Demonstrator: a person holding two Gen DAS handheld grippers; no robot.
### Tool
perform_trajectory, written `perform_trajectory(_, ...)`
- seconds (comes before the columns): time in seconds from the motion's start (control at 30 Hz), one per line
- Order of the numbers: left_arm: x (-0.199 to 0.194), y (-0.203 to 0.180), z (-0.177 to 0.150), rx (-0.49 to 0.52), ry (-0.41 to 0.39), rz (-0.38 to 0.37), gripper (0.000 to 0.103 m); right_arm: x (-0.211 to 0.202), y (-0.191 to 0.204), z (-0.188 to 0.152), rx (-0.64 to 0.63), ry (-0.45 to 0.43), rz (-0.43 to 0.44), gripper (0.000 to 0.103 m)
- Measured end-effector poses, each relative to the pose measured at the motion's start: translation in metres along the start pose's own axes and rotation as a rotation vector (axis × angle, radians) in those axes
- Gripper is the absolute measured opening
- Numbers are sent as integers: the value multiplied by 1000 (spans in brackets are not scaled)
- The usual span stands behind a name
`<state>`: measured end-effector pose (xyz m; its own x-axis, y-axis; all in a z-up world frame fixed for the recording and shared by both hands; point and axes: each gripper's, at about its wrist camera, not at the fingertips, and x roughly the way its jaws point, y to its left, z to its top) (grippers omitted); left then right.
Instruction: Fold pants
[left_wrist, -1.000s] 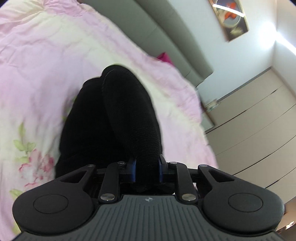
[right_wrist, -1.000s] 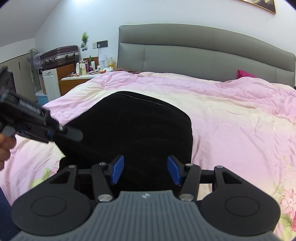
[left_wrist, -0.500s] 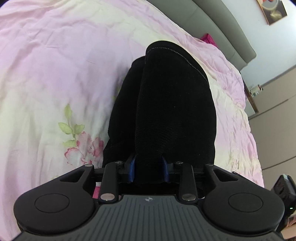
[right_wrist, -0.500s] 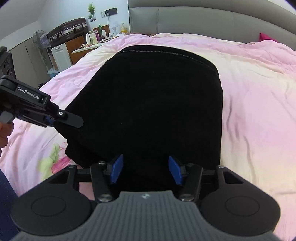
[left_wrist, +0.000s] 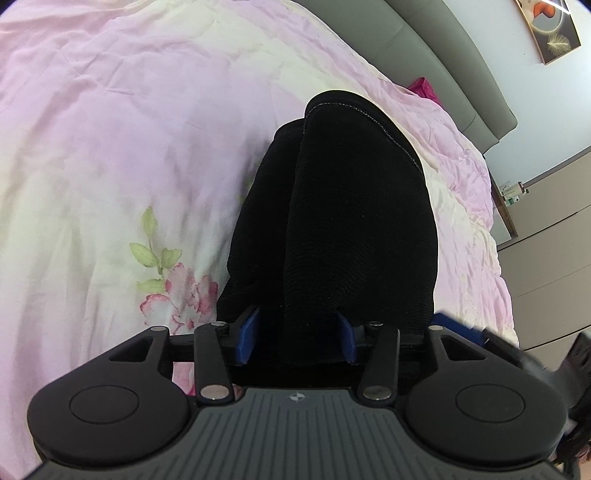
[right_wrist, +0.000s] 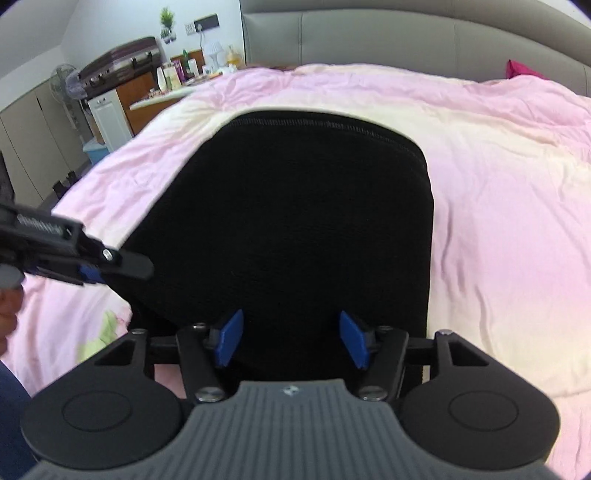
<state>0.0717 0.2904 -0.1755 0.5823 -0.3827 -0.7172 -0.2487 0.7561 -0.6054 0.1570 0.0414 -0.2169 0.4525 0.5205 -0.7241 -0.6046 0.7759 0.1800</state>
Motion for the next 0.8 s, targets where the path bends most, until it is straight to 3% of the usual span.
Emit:
perform_trajectory(0.2,1,3,2,-7,4,-11,54,11,20,73,-31,-96,31,55)
perform_trajectory(0.4,3,7,3,-14,6,-18,55,83,48,154,-115,20,53,56)
perform_trajectory(0.47,5,11,4,-19,4,0,55,114,63,157,-213,82,10,60)
perform_trajectory(0.53,10,19,5,-37,4,8,60,143,65,146,-210,143,17,64)
perform_trajectory(0.6,13,27,7,-70,15,-11,68,159,72,130,-274,138,-4,68)
perform_trajectory(0.67,15,30,7,-81,25,-32,70,149,79,120,-313,88,-7,67)
perform_trajectory(0.8,15,24,8,-48,19,-20,70,94,47,115,-177,-9,87,55)
